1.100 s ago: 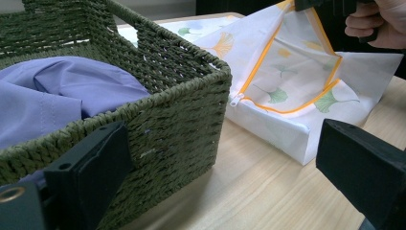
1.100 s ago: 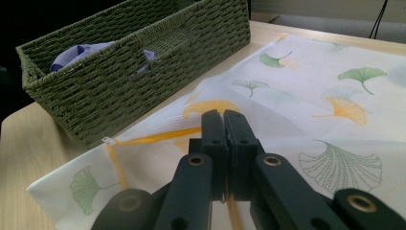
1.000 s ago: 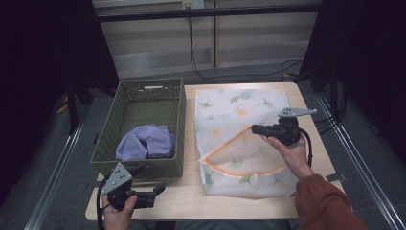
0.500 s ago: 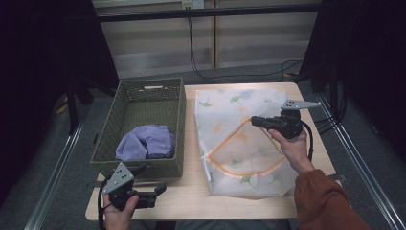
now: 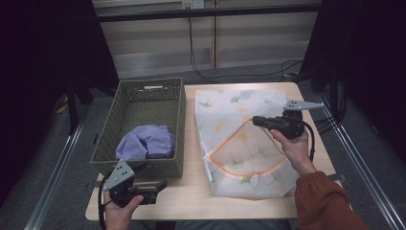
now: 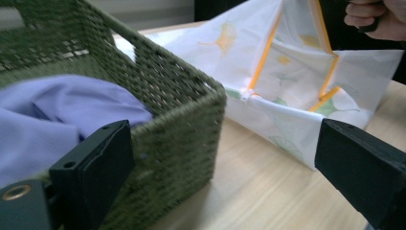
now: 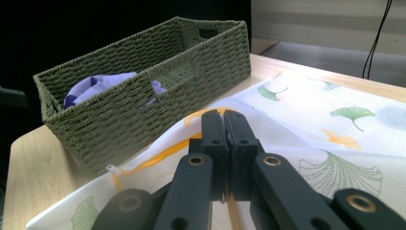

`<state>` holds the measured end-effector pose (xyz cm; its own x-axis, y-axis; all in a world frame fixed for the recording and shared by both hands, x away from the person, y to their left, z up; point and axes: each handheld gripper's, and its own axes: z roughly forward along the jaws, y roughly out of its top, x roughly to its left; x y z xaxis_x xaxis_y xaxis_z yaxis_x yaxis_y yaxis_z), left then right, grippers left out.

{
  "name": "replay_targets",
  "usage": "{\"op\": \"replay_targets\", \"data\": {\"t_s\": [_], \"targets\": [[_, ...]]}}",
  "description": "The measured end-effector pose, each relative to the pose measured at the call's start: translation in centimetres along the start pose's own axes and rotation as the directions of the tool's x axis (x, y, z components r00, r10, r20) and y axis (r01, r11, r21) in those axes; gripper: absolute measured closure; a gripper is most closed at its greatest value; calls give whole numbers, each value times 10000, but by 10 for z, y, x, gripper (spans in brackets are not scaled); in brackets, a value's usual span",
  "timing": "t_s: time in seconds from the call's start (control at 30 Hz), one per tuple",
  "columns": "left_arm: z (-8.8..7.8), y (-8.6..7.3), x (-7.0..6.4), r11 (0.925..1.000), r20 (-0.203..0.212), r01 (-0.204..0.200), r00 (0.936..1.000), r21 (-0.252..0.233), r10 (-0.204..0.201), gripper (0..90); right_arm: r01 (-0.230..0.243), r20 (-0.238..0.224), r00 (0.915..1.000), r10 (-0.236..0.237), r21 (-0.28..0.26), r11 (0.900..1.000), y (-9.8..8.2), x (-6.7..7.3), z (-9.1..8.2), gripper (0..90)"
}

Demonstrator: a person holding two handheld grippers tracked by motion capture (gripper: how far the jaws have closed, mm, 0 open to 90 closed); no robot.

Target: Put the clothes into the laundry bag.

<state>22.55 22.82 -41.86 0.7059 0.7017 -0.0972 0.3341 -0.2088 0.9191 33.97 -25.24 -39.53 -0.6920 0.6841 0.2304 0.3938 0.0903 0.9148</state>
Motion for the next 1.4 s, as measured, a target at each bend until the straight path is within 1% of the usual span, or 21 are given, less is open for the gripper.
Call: {"op": "replay_targets", "data": {"t_s": [0.07,0.1,0.17,0.27,0.33,0.5,0.57,0.67,0.73,0.77,0.83,0.9,0.93,0.97,1.03,1.1,1.17,1.2,1.27,1.37,1.4], "targets": [[0,5,7,9999,-194,-138,9997,68,139,63,53,-45,10000,-54,-20,10000,1,1,1,884],[0,8,10,10000,-170,-41,9998,69,42,65,43,-33,10000,-43,4,10000,2,1,1,884],[0,13,17,10000,-216,-33,9998,60,34,67,21,-66,10000,-21,-43,10000,2,1,1,884],[1,21,27,10000,-430,-10,9991,84,14,80,60,-92,9999,-60,-28,10000,3,1,2,884],[3,26,35,9999,-361,99,9993,62,-97,103,56,-100,9999,-56,-43,10000,3,1,2,884],[3,41,51,9999,-811,122,9966,-84,-128,93,-23,-129,9999,22,-26,10000,3,0,3,884],[4,46,56,9995,-622,314,9976,-72,-318,92,-68,-167,9998,68,-9,10000,2,0,3,884],[6,52,63,9999,-865,30,9963,162,-16,92,-30,-120,9999,31,10,10000,2,0,3,884],[7,53,65,9998,-901,102,9959,164,-87,91,-44,-92,9999,44,21,10000,3,0,3,884],[9,56,70,9991,-1067,159,9942,383,-117,91,-21,-104,9999,21,-1,10000,3,0,2,884],[12,57,75,9991,-1030,167,9946,391,-126,81,-40,-63,10000,41,24,10000,3,0,3,884],[15,57,79,9980,-1031,175,9946,603,-112,60,-13,-131,9999,13,43,10000,3,1,4,884],[18,58,82,9976,-934,321,9953,617,-262,52,-31,-157,9999,32,31,10000,3,1,4,884],[20,58,84,9966,-945,397,9950,719,-328,52,-21,-168,9999,21,17,10000,3,0,4,884],[25,61,88,9949,-1084,358,9938,942,-255,51,12,-160,9999,-11,39,10000,3,1,4,885],[30,65,93,9918,-1148,418,9930,1210,-278,53,-3,-154,9999,4,43,10000,3,1,4,884],[34,69,99,9861,-1270,239,9919,1646,-28,71,4,-162,9999,-4,42,10000,3,1,4,884],[35,70,102,9844,-1415,258,9899,1740,-9,76,1,-165,9999,0,41,10000,3,1,4,884],[35,72,106,9840,-1425,334,9898,1749,-83,83,26,-175,9998,-25,45,10000,3,1,4,885],[42,78,115,9751,-1523,300,9883,2196,39,83,89,-98,9999,-88,62,9999,3,2,5,884],[45,79,117,9724,-1576,395,9875,2299,-28,82,71,-104,9999,-70,81,9999,3,2,5,884]]}}
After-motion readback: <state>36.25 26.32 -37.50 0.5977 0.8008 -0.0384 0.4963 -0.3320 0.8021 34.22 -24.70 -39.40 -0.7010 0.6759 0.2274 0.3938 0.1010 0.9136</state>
